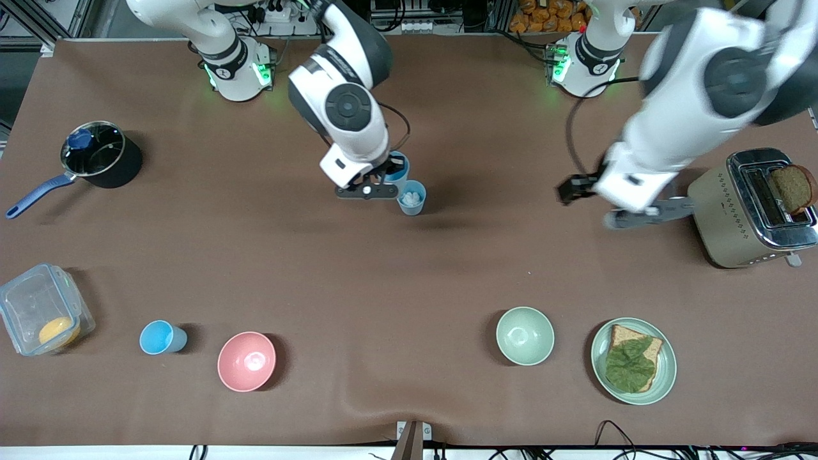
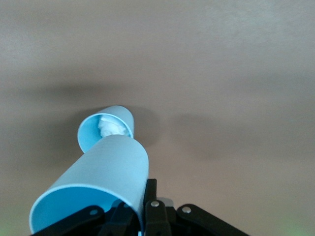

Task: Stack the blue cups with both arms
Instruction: 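Lower the tissue cup into the right gripper's cup while the left gripper withdraws, then set the stacked cups down on the table with the right gripper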

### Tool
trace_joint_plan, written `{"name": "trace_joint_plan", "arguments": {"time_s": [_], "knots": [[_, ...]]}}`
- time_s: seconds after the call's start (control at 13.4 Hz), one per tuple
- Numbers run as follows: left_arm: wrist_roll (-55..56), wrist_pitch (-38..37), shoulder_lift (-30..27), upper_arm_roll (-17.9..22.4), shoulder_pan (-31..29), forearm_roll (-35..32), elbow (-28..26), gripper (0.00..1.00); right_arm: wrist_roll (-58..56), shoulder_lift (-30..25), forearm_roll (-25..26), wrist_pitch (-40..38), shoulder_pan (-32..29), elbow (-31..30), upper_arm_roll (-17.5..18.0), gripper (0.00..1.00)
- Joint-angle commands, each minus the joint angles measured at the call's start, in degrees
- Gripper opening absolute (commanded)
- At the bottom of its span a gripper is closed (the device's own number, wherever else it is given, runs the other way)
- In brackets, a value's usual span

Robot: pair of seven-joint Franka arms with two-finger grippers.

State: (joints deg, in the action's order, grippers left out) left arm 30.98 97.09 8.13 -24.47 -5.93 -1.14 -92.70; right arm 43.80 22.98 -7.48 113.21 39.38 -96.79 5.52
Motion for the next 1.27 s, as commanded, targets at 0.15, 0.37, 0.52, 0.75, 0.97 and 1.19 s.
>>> {"name": "trace_joint_plan", "arguments": {"time_s": [0.15, 0.37, 0.52, 0.75, 0.97, 1.19], "knots": [[-6.17, -3.65, -5.4, -0.5, -7.5, -0.35, -1.87, 1.0, 5.06, 2.95, 1.24, 4.39, 2.81, 0.47, -0.77, 0.0], [-10.57, -4.27, -6.63, -0.41, -10.84, -0.01, -1.78, 1.0, 6.2, 4.62, 1.24, 6.85, 3.16, 0.55, -0.86, 0.0], [-13.82, -4.27, -7.16, 0.2, -12.17, 0.0, -1.43, 1.0, 6.38, 4.97, 1.5, 6.85, 3.42, 0.55, -0.95, 0.0], [-17.26, -4.27, -8.4, 4.49, -10.16, -0.09, -1.43, 1.0, 7.43, 5.85, 2.38, 6.85, 3.6, 0.55, -0.95, 0.0], [-19.29, -4.36, -9.45, 13.98, -1.91, -0.88, -1.52, 1.0, 7.53, 6.47, 2.64, 7.12, 3.78, 0.55, -0.95, 0.0], [-20.52, -4.45, -9.45, 20.15, 3.38, -0.97, -1.34, 1.0, 7.53, 7.08, 2.91, 7.91, 3.78, 0.64, -0.95, 0.0]]}}
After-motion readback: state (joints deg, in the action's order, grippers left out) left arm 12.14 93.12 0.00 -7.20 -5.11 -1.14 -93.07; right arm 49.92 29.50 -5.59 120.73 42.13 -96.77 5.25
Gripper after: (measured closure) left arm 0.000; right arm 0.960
